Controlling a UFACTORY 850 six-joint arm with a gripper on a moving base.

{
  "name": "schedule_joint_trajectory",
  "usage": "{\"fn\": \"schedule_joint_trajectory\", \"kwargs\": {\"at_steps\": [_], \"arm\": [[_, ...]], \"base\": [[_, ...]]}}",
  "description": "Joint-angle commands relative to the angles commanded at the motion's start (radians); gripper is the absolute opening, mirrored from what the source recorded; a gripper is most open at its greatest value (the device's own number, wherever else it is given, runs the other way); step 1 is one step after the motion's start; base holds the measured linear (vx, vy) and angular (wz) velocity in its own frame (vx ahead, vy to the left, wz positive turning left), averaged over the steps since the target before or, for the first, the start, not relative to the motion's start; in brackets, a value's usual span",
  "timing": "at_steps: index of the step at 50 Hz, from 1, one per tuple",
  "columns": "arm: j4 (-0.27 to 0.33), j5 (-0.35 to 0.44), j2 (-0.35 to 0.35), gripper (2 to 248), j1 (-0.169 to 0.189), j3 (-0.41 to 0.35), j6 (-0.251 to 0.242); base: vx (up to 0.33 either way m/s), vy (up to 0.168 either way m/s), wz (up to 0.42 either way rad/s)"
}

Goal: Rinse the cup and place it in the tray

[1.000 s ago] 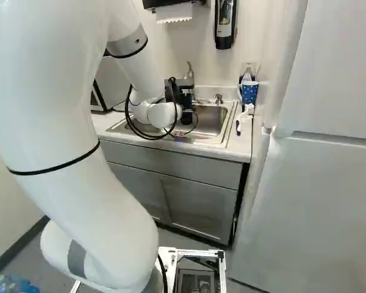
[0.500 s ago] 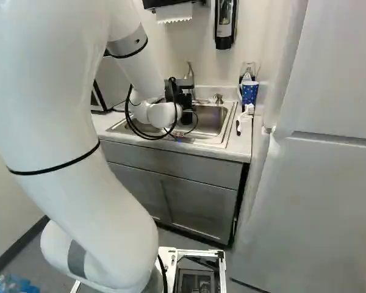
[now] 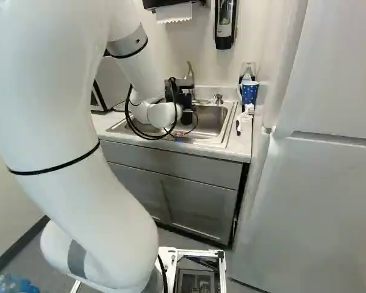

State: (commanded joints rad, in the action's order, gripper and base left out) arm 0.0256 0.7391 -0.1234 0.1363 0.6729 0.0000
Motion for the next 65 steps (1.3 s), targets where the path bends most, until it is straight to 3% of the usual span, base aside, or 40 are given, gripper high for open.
{"fn": "schedule_joint_trajectory", "kwargs": {"at_steps": [65], "arm": [[0.000,0.000,0.000,125,0.000,0.000,0.000]], "base": [[0.000,0.000,0.000]]}}
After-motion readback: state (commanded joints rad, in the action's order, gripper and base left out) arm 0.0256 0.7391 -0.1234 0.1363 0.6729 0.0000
